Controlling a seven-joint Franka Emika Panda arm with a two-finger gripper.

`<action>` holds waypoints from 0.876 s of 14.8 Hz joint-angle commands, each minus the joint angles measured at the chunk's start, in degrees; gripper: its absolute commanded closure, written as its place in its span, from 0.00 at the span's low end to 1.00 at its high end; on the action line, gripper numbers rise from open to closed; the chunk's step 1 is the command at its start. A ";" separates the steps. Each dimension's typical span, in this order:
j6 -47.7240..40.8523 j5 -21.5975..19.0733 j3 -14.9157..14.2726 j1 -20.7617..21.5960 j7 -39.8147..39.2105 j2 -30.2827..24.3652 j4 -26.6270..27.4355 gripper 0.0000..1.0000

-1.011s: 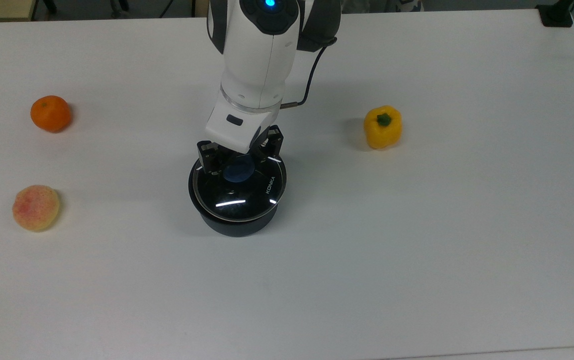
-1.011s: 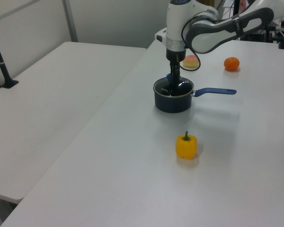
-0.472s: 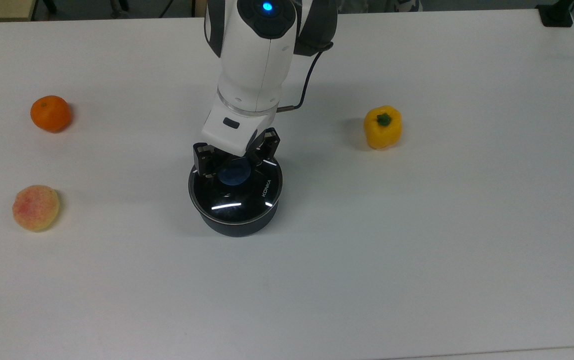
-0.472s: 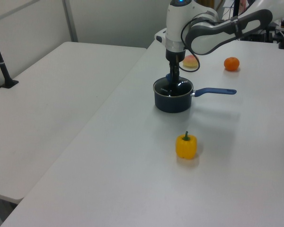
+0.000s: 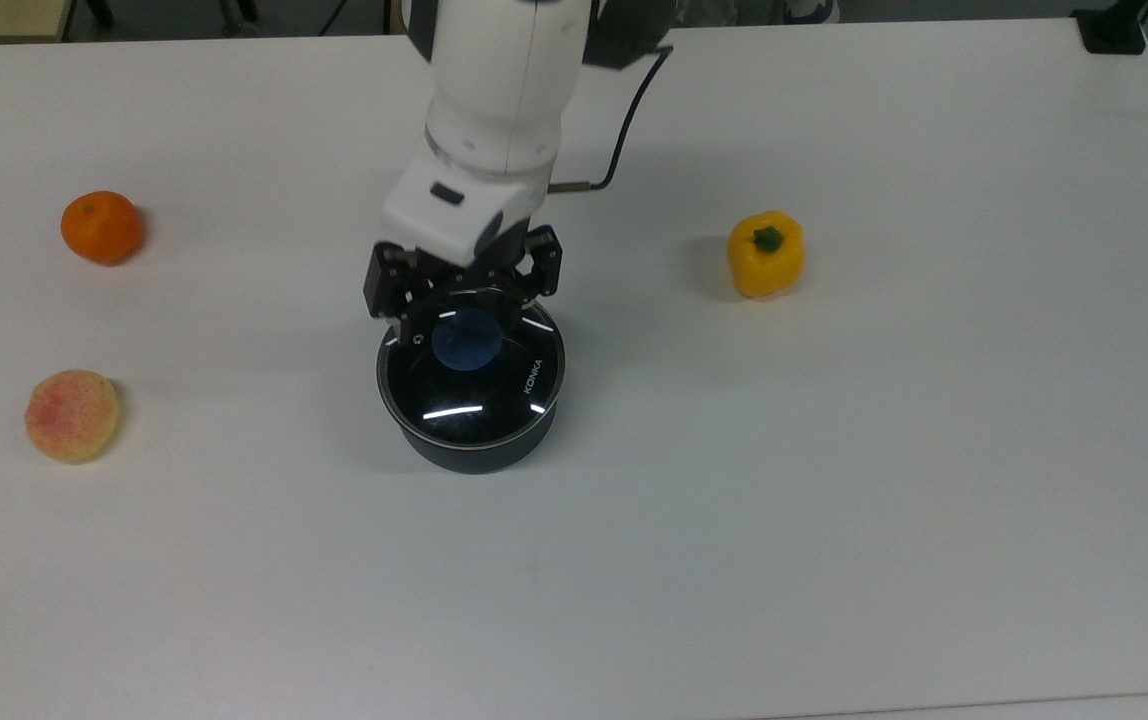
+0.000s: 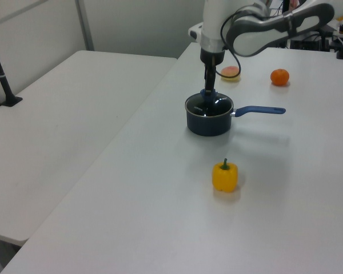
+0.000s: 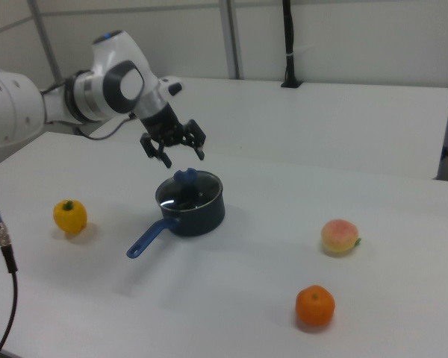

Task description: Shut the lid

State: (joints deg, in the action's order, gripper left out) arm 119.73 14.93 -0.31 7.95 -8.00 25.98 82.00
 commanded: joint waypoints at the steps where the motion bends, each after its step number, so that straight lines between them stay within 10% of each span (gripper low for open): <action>1: -5.54 -1.82 -0.83 1.11 7.02 -10.49 7.12 0.00; 4: -15.38 -10.87 -1.26 0.41 8.26 -16.99 7.29 0.00; 13: -26.74 -18.70 -2.76 -0.30 19.95 -31.25 12.39 0.00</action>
State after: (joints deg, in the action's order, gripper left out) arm 94.06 -0.50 -2.88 7.55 9.49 -2.49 92.01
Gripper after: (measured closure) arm 0.000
